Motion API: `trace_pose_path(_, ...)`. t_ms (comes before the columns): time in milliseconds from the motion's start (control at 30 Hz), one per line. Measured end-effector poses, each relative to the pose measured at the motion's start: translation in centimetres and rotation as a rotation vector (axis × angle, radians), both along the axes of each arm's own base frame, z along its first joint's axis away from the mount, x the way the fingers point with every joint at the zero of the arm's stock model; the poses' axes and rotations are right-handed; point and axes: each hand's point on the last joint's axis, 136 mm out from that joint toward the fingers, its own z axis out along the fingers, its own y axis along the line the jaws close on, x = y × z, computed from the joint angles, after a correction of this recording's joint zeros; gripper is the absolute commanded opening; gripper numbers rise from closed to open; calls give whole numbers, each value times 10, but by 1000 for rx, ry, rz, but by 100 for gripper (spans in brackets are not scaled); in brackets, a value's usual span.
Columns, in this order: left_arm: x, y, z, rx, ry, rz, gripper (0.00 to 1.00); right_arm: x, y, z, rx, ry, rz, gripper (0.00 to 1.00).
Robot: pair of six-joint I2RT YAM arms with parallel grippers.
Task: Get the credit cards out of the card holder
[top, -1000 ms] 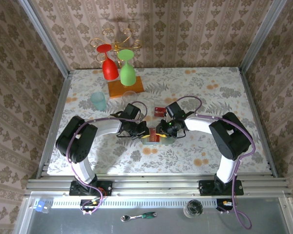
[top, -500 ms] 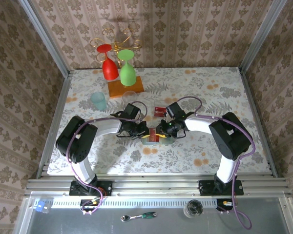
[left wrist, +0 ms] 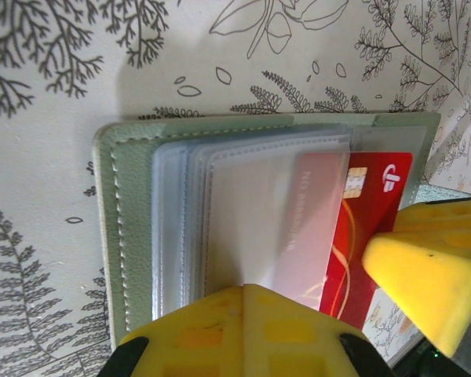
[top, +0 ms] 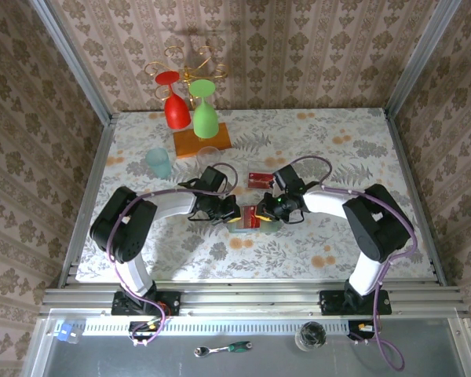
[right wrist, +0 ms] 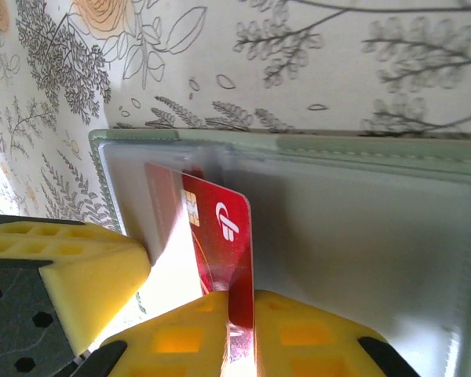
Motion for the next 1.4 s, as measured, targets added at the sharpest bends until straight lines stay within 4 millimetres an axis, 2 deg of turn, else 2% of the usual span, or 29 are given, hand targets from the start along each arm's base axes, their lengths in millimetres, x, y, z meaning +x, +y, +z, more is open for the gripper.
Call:
trace_pose_path(533,1,-2,1,6,8,-2,0,-4,-12,18,-7,-14,-1,9)
trace_pose_path(967,15,-10,19,-18,-33,-10,0,6,-11,45,-32,-65,31,9)
trace_pose_path(1167,21,-9,23,-36,-58,3,1,10,-18,55,-110,-117,114,8)
trace_pose_path(1400,28,-1,23,-48,-80,29,1,21,-25,76,-234,-218,299,8)
